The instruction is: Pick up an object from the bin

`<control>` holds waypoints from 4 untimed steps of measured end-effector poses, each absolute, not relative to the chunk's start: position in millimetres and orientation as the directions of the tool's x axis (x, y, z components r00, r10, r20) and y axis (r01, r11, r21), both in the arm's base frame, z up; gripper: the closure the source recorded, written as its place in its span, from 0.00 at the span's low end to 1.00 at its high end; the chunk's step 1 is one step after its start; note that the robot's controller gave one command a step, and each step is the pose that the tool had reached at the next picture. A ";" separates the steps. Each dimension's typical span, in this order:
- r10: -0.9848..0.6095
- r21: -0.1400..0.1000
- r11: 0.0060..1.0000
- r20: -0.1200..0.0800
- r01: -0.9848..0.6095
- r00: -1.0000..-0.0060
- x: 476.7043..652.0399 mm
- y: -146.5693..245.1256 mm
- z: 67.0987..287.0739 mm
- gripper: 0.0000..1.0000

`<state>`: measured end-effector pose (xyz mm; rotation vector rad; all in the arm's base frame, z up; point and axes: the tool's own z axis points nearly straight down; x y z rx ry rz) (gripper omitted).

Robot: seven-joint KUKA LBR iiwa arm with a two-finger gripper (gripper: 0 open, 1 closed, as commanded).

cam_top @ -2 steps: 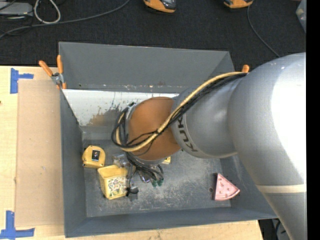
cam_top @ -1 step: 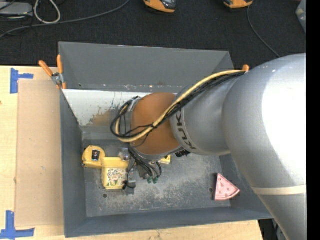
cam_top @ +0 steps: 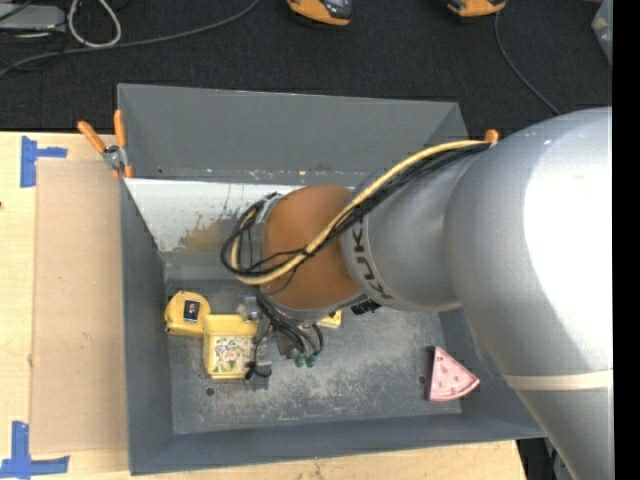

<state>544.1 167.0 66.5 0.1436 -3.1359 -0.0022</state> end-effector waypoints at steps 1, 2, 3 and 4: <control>-0.090 0.002 0.996 0.003 -0.090 -0.996 543.8 166.7 70.4 1.00; -0.088 0.000 0.996 0.013 -0.089 -0.996 541.1 166.0 106.8 1.00; -0.089 0.001 0.996 0.006 -0.089 -0.996 543.3 167.0 151.1 1.00; -0.088 0.001 0.996 0.003 -0.088 -0.996 543.9 167.4 190.9 1.00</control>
Offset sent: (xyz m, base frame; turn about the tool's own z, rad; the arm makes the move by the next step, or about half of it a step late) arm -0.0003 -0.0002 0.0866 0.0011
